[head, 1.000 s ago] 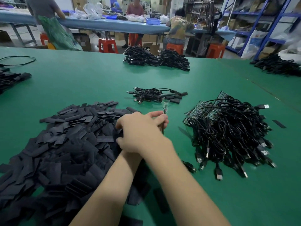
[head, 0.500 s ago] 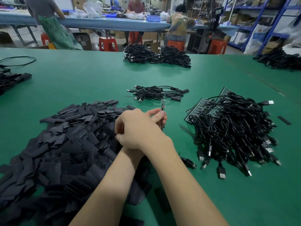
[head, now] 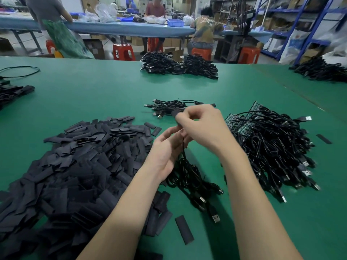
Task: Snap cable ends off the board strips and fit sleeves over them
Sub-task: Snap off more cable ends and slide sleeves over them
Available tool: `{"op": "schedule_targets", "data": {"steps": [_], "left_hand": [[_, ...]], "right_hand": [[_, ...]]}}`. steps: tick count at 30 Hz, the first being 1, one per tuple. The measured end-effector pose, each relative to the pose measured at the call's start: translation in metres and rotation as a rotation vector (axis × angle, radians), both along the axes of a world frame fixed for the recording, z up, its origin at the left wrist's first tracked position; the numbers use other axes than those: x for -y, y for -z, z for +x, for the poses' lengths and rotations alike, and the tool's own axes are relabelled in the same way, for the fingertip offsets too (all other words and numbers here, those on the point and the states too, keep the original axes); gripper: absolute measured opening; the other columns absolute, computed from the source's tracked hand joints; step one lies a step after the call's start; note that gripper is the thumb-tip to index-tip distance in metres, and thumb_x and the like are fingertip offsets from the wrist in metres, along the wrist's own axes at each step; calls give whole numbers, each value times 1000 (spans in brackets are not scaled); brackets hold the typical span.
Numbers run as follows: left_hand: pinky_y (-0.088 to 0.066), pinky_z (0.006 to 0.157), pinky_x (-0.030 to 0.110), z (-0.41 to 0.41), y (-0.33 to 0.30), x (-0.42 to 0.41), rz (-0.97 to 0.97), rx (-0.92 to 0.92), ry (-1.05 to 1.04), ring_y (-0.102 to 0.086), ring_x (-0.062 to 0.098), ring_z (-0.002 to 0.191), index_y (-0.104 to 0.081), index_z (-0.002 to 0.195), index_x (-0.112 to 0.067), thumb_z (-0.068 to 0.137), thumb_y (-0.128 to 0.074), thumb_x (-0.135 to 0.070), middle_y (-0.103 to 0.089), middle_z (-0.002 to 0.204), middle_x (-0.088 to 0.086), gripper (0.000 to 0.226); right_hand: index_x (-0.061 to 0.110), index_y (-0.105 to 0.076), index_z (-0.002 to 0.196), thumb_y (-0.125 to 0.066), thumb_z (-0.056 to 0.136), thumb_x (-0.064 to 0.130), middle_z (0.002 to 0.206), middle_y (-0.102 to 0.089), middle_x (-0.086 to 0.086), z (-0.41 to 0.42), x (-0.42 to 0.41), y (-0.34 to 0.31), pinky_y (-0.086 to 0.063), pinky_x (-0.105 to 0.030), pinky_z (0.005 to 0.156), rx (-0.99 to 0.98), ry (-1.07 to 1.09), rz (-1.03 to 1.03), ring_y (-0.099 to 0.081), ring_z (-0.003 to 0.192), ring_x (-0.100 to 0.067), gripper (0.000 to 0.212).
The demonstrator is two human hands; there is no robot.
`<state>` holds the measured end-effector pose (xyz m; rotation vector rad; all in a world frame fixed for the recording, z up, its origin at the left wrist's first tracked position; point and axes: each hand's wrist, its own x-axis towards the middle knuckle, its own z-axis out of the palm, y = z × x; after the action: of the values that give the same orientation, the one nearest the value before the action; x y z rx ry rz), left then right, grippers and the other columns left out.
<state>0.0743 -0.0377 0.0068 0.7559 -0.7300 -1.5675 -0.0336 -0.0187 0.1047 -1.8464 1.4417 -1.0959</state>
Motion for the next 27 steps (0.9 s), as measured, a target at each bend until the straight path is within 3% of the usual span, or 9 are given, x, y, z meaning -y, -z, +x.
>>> {"op": "schedule_targets", "data": {"steps": [2,7,9,11,13,15,21,24,27], "left_hand": [[-55,74,20,2,-2,-1,-3,-18,10,-68,13,81,-66,105,-8,97,-57,-2,-72,91,6,13],[-55,65,20,2,-11,-7,24,-85,10,-67,13,69,-68,94,-6,93,-61,1,-71,81,7,10],[-55,68,20,2,-11,-8,13,-72,17,-67,13,70,-68,94,-6,92,-62,0,-72,82,7,9],[-57,76,23,2,-12,-8,-10,-63,27,-69,14,76,-67,98,-6,90,-63,-4,-74,85,7,9],[-55,81,24,2,-11,-8,-26,-61,34,-70,13,79,-67,100,-6,84,-67,-9,-76,88,6,16],[-55,75,21,3,-11,-8,-33,-56,42,-69,11,78,-68,100,-7,83,-67,-10,-76,88,5,17],[-55,71,21,4,-10,-10,-53,-47,57,-69,11,76,-70,97,-9,86,-64,-10,-75,89,5,12],[-54,65,20,3,-11,-11,-30,-61,58,-66,12,72,-75,91,-11,77,-72,-13,-73,86,6,15],[-53,64,19,2,-11,-11,-41,-24,71,-65,11,70,-79,88,-13,75,-75,-14,-72,84,5,13]], "right_hand": [[-8,-64,72,-60,78,19,62,-70,-12,-16,4,6,-60,-31,61,35,34,84,-70,55,-17,28],[-13,-58,72,-61,79,18,56,-68,-7,-33,12,27,-63,-45,70,122,174,134,-74,59,-17,32],[-5,-55,64,-61,79,19,57,-67,-5,-31,13,32,-61,-45,70,143,144,155,-74,61,-22,29],[7,-58,60,-63,82,19,62,-67,-6,-27,13,36,-59,-41,62,176,72,199,-70,62,-24,27],[3,-62,66,-65,88,15,66,-63,-10,-26,13,40,-52,-29,55,274,13,226,-64,66,-23,26],[0,-62,68,-67,90,12,68,-60,-12,-29,12,40,-49,-23,52,348,-21,238,-62,69,-21,26],[16,-57,64,-76,87,14,62,-64,1,-38,6,36,-50,-18,53,501,-203,396,-70,65,-13,30],[21,-52,57,-71,86,1,59,-58,2,-37,10,39,-46,-17,50,594,-108,391,-61,58,-10,40],[20,-52,55,-63,85,-1,60,-53,1,-37,13,39,-43,-18,50,525,-17,312,-54,59,-10,39]]}}
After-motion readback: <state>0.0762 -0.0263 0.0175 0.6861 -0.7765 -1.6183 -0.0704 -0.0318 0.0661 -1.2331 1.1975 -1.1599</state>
